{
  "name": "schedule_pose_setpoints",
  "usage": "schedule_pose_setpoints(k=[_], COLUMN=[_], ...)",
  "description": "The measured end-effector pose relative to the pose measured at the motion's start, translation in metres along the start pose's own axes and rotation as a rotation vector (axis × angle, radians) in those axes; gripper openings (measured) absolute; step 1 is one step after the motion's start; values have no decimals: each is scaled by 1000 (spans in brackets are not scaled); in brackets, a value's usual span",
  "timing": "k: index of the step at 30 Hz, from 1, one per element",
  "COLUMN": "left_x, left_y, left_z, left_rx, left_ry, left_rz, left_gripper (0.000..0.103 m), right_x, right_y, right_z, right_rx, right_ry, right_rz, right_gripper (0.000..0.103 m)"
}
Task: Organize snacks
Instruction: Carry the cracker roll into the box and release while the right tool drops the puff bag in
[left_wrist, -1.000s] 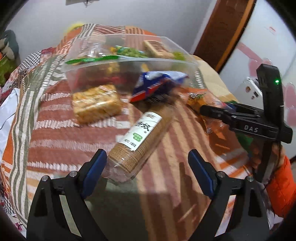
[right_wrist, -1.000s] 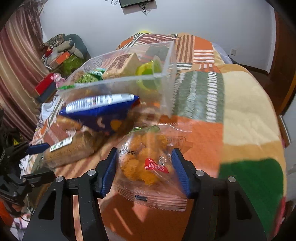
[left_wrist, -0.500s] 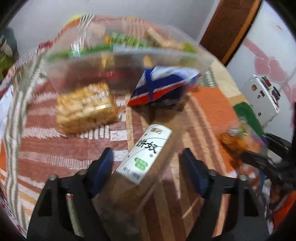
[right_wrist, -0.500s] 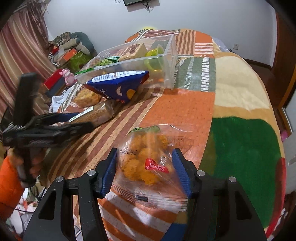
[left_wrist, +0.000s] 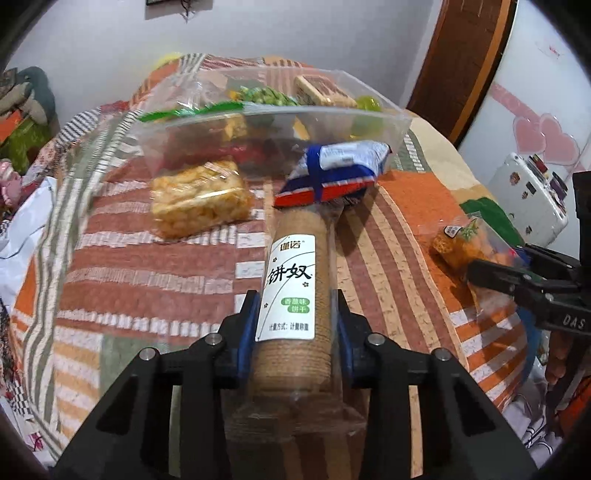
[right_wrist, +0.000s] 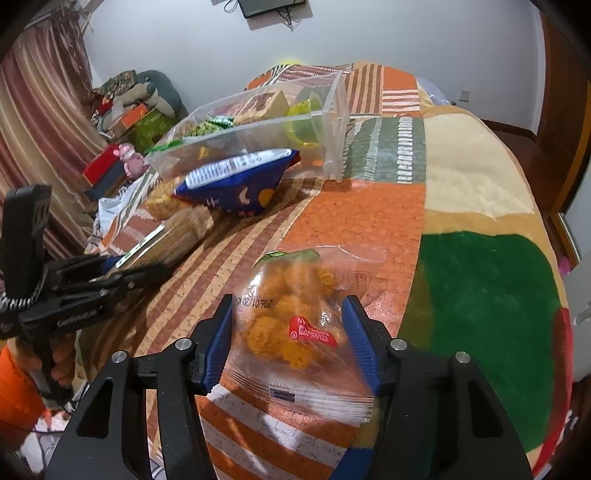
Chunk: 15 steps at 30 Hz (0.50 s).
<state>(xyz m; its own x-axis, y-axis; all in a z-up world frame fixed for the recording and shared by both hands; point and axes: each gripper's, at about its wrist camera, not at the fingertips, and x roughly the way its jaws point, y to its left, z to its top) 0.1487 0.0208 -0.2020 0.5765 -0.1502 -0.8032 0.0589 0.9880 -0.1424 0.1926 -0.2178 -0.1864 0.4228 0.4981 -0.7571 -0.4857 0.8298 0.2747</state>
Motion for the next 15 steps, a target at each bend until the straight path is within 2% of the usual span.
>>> schedule_pose_setpoints(k=[4, 15], left_x=[-17, -66], left_y=[7, 19], left_z=[2, 33], left_rx=[-31, -28], left_ry=[-39, -196], left_rz=[9, 70], left_gripper=[37, 37], right_x=[-7, -28], right_y=[2, 9], right_z=[7, 42], right_rx=[3, 0], right_ry=[-33, -168], right_rz=[0, 12], right_gripper=[54, 54])
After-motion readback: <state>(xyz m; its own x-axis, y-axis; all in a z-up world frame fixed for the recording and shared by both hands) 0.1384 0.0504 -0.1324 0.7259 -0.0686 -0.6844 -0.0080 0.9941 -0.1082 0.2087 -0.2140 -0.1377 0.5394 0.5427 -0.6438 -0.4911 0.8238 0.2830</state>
